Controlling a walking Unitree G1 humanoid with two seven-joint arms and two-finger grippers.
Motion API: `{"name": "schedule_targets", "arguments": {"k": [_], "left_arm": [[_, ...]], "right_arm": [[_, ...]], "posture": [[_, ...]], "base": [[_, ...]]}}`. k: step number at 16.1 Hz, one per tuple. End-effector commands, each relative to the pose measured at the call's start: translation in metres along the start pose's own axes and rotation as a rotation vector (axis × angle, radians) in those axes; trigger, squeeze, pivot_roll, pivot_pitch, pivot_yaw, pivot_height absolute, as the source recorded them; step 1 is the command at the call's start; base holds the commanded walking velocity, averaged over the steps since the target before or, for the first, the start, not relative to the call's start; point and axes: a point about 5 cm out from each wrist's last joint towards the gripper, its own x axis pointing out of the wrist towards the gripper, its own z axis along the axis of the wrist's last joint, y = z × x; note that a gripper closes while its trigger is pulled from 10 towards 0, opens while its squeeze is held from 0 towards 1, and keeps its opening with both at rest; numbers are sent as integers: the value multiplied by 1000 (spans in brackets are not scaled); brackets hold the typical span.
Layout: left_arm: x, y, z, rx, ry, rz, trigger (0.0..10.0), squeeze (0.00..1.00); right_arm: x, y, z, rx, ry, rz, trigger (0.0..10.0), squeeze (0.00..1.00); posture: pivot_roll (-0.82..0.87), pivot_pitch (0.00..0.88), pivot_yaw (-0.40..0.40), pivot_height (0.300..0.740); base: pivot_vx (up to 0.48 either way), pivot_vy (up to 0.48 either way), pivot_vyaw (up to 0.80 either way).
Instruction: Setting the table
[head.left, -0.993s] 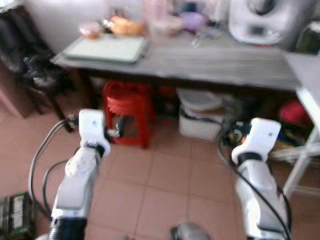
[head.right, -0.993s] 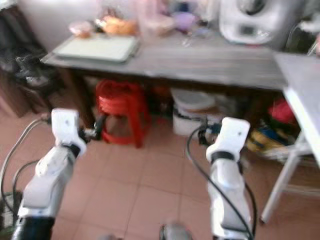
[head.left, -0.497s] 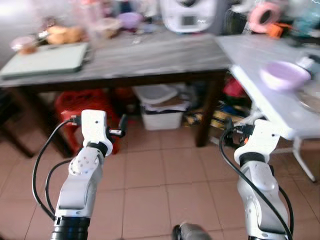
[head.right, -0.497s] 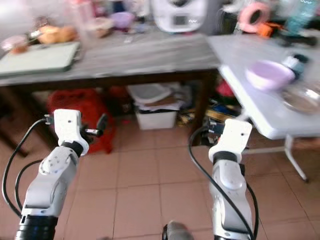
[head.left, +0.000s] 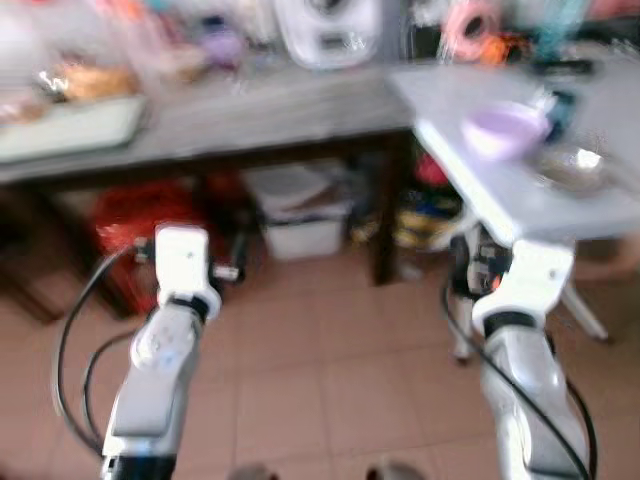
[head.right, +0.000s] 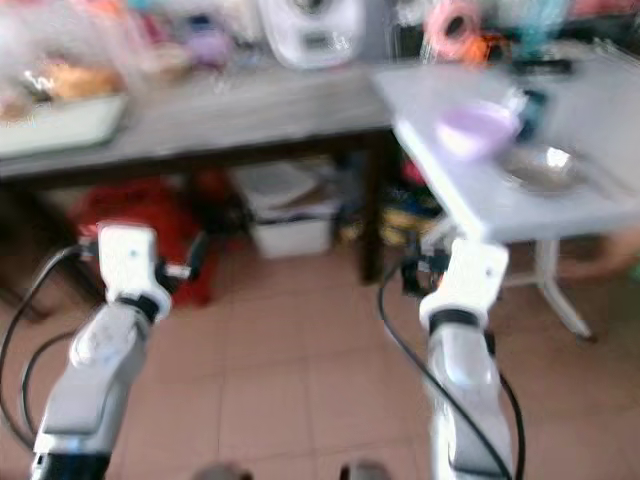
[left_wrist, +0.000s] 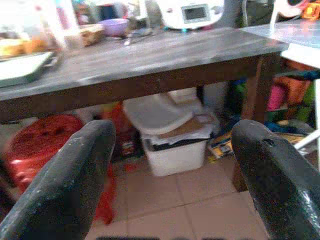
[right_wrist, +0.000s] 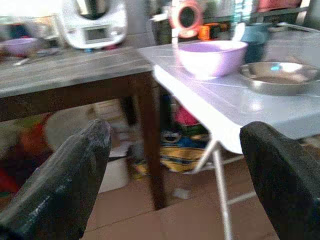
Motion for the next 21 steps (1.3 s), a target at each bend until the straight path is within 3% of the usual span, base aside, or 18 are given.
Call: {"name": "schedule_targets", "arguments": {"k": [1,11,16,21], "left_arm": [[2,1,9,29,-32,-5,10000,0],[6,1,12,33,-36,-9,10000,0],[11,0,32,37,-127,-35,10000,0],[10,-2,33,33,-130,-57,10000,0]], "right_arm": [[2,5,4,9,-18,11,10000,0],[5,6,5,17,-30,10,10000,0],[10,8,14,15,-74,12,10000,0],[11,8,15,21,-84,8,10000,0]], "posture": [[-48,0,57,740],[-40,0,70,740],[-34,0,94,740],[-37,0,93,740]], "base": [[0,0,0],[0,-275,0],[0,0,0],[362,0,0]]}}
